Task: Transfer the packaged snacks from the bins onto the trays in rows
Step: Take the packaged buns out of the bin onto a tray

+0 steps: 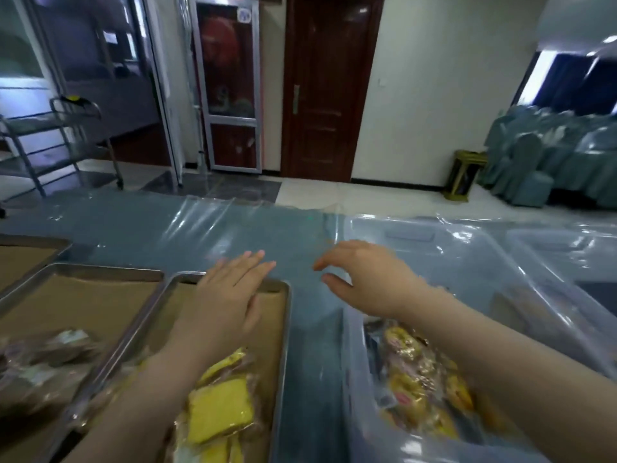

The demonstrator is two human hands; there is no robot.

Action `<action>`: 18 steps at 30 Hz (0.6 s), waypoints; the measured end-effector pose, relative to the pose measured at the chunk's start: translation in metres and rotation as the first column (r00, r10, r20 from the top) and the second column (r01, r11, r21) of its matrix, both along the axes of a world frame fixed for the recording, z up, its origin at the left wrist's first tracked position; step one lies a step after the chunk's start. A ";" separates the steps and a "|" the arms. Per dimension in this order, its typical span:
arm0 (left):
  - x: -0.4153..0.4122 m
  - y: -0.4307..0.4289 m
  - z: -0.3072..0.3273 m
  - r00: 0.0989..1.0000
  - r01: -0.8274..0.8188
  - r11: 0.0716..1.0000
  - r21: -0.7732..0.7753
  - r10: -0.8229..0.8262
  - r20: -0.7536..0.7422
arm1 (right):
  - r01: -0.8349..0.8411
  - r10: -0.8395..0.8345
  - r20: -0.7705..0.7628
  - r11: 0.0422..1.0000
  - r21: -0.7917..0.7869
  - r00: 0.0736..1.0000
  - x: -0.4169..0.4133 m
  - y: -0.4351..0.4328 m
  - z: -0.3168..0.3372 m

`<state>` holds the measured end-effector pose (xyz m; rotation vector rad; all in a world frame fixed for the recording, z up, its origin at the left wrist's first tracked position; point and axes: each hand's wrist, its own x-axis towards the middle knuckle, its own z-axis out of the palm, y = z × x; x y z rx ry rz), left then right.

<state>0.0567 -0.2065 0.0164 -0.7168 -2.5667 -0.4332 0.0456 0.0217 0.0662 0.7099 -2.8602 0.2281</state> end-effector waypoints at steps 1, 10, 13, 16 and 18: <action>0.002 0.018 0.000 1.000 0.021 0.999 0.024 -0.021 0.001 | 0.026 -0.026 0.007 1.000 -0.011 1.000 0.004 0.022 -0.001; -0.017 0.131 0.000 0.985 0.125 0.978 0.167 -0.143 0.102 | 0.267 -0.260 0.106 0.963 -0.048 0.960 -0.019 0.176 -0.030; -0.040 0.161 0.005 0.975 0.172 0.978 0.115 -0.185 0.123 | 0.320 -0.313 0.172 0.948 -0.008 0.934 -0.049 0.204 -0.040; -0.076 0.197 0.002 0.955 0.183 0.980 0.084 -0.197 0.221 | 0.337 -0.365 0.293 0.930 0.144 0.884 -0.082 0.218 -0.059; -0.104 0.227 -0.007 0.923 0.162 0.978 0.133 -0.198 0.331 | 0.332 -0.388 0.343 0.919 0.213 0.855 -0.101 0.219 -0.078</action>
